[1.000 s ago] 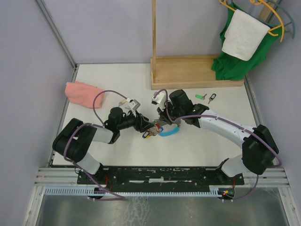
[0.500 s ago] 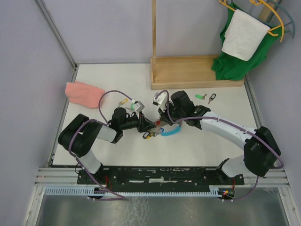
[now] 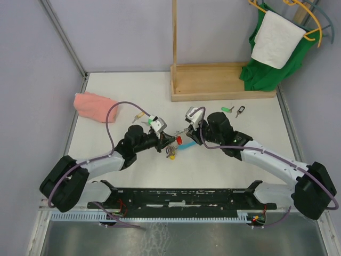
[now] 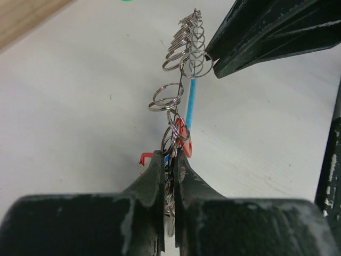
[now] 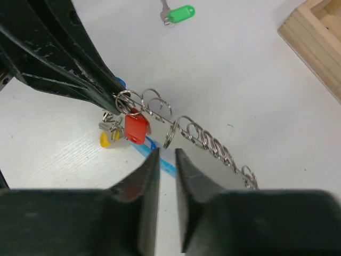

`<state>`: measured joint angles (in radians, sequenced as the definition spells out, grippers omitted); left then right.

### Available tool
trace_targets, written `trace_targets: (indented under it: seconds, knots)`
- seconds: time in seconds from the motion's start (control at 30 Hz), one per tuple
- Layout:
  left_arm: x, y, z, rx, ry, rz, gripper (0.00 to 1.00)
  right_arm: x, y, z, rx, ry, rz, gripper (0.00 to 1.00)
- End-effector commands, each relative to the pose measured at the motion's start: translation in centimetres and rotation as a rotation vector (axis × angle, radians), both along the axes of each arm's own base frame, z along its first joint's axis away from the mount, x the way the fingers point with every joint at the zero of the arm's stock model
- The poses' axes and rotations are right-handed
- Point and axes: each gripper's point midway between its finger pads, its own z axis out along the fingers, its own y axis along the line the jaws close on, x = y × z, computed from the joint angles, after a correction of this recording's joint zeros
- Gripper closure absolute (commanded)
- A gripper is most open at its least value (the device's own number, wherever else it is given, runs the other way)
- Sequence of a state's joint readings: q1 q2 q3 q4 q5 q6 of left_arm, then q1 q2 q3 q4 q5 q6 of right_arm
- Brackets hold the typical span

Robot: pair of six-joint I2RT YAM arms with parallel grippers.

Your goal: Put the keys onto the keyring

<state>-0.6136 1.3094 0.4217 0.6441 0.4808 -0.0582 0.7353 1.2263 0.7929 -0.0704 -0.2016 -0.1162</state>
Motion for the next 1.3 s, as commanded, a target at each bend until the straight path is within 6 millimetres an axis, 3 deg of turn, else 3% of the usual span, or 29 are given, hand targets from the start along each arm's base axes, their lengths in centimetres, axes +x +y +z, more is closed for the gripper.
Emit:
trace_targets:
  seconds: [0.0, 0.03, 0.13, 0.3, 0.53, 0.63, 0.8, 1.03, 1.27]
  knots:
    - [1.5, 1.7, 2.5, 0.102, -0.229, 0.138, 0.97, 0.6, -0.6, 3.5, 0.124, -0.118, -0.070, 0.67]
    - [1.4, 1.8, 2.8, 0.119, -0.256, 0.152, 0.97, 0.5, -0.9, 3.9, 0.139, -0.131, -0.083, 0.56]
    - [1.0, 1.9, 3.7, 0.177, -0.317, 0.173, 0.97, 0.4, -1.7, 5.2, 0.186, -0.174, -0.119, 0.43]
    - [0.8, 2.1, 4.5, 0.277, -0.414, 0.233, 0.97, -0.5, -1.7, 5.5, 0.191, -0.188, -0.072, 0.38]
    - [0.3, 2.5, 5.3, 0.424, -0.569, 0.336, 0.97, -1.0, -1.5, 4.3, 0.211, -0.066, -0.118, 0.36]
    - [-0.2, 2.2, 5.4, 0.511, -0.643, 0.359, 0.97, -1.3, -1.1, 4.0, 0.233, 0.013, -0.136, 0.30]
    - [-1.0, 1.3, 5.5, 0.603, -0.732, 0.345, 0.97, -1.4, -1.1, 3.3, 0.208, 0.077, -0.158, 0.30]
    - [-2.3, 0.0, 5.3, 0.596, -0.763, 0.264, 0.97, -1.0, 1.0, 3.0, 0.204, 0.225, -0.159, 0.36]
    - [-3.5, -0.6, 5.7, 0.524, -0.735, 0.195, 0.97, -0.4, 3.0, 3.0, 0.203, 0.285, -0.154, 0.36]
